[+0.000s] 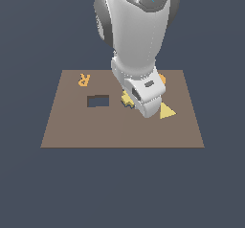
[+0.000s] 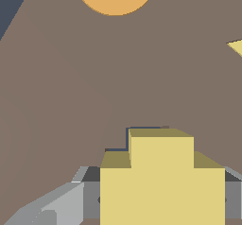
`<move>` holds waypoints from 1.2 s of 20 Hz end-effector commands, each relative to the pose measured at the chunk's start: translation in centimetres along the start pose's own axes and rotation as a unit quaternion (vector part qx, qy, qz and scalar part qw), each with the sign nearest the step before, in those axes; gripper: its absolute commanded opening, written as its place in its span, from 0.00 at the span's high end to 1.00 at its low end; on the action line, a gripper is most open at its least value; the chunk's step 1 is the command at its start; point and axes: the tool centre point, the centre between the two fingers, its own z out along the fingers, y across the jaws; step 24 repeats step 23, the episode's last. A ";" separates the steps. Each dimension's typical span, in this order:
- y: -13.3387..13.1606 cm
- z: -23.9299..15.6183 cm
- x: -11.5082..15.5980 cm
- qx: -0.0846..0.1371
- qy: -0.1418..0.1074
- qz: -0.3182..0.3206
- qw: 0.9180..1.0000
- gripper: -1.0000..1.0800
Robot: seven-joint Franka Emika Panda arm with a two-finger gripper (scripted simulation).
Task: Insert a designated object into the corresponding slot on a board.
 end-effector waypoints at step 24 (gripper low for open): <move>0.0 1.0 -0.2 0.000 0.000 -0.014 1.000 0.04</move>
